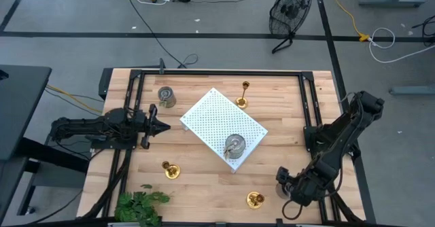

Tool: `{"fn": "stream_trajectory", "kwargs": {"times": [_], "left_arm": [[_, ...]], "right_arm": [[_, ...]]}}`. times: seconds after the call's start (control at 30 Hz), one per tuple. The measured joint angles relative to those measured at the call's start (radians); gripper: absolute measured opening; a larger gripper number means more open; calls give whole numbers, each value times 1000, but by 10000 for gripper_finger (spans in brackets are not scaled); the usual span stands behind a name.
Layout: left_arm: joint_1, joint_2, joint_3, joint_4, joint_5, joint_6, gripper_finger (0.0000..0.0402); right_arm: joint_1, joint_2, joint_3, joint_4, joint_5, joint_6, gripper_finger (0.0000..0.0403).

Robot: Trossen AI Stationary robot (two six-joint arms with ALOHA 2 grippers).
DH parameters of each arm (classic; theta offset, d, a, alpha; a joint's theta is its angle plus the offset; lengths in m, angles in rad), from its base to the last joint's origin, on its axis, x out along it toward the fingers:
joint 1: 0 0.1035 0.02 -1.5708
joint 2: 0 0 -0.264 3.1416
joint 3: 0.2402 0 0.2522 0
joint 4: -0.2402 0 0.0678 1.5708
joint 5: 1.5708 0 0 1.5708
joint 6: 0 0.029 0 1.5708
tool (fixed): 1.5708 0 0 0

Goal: Pick & Place candle stick holders
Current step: Put the bottom right scented candle on the shelf align with the other scented candle

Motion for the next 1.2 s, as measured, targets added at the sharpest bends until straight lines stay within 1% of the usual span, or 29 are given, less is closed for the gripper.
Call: {"fn": "stream_trajectory", "kwargs": {"times": [0.23,0.47,0.87,1.2], "left_arm": [[0,0,0,0,0,0,25],[0,0,0,0,0,0,25],[0,0,0,0,0,0,25],[0,0,0,0,0,0,25]], "right_arm": [[0,9,0,-1,52,-25,398],[0,-2,18,-35,49,-15,398],[-30,-1,23,-17,49,-18,398],[-30,3,13,-6,37,-15,398]]}}
